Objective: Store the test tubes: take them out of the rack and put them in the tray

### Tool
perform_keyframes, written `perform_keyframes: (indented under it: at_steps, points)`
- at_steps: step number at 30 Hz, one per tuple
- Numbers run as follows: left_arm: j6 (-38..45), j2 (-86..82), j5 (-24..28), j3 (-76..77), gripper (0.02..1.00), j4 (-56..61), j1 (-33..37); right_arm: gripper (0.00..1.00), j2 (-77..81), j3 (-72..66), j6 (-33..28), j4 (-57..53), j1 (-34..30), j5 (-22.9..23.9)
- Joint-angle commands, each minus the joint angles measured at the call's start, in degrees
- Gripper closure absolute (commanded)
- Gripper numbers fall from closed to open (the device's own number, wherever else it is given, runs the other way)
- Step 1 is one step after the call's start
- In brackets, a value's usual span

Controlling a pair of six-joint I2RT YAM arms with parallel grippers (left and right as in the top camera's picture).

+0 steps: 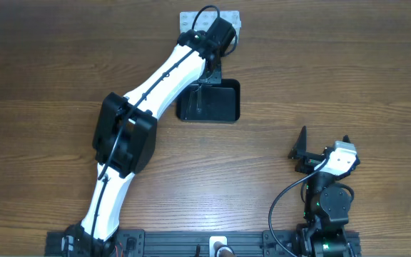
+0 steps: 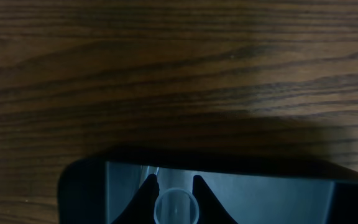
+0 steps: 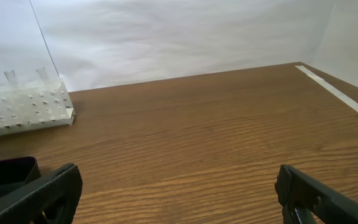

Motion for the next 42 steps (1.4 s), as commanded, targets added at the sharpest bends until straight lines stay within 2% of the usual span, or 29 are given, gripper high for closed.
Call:
perform_keyframes:
  at_steps: [1,16,22,28,31,33,34,36,37,38,39,41,42]
  points:
    - [-0.66,1.46,0.37,0.02,0.945,-0.07,-0.24,0.009,-0.37,-0.28,0.35,-0.07,0.35,0.48]
    - [-0.66,1.46,0.66,-0.02,0.873,-2.49,-1.14,0.009,-0.37,-0.28,0.35,-0.09,0.35,0.48]
    - [-0.66,1.46,1.03,-0.02,0.744,-2.84,-1.07,0.009,-0.37,-0.28,0.35,-0.07,0.35,0.48]
    - [-0.66,0.24,0.74,-0.02,0.709,-2.86,-0.68,0.007,-0.37,-0.28,0.35,-0.07,0.35,0.48]
    - [-0.63,-3.48,-1.46,-0.02,0.682,-2.40,-0.52,0.007,-0.37,-0.28,0.35,-0.07,0.35,0.48]
    - [-0.61,-7.56,-4.22,-0.02,0.621,-1.42,-0.20,0.007,-0.37,-0.28,0.35,-0.07,0.35,0.48]
    - [-0.57,-10.16,-6.05,-0.02,0.553,-0.44,0.02,0.007,-0.37,-0.28,0.35,-0.07,0.35,0.48]
    - [1.18,-15.39,-9.22,-0.02,0.531,2.86,0.76,0.007,-0.37,-0.28,0.35,-0.07,0.35,0.48]
    - [1.84,-17.00,-10.29,-0.02,0.417,4.26,1.11,0.007,-0.37,-0.28,0.35,-0.07,0.35,0.48]
    - [2.97,-19.06,-11.02,-0.02,0.229,6.25,1.75,0.007,-0.37,-0.28,0.35,-0.07,0.35,0.48]
    - [4.52,-21.49,-11.26,-0.02,0.121,9.03,2.80,0.007,-0.37,-0.28,0.35,-0.07,0.35,0.48]
    - [7.21,-25.51,-10.88,-0.02,0.106,13.73,5.18,0.009,-0.37,-0.28,0.35,-0.07,0.35,0.48]
    - [8.44,-27.34,-10.71,-0.02,0.058,15.41,6.38,0.009,-0.37,-0.28,0.35,-0.07,0.35,0.48]
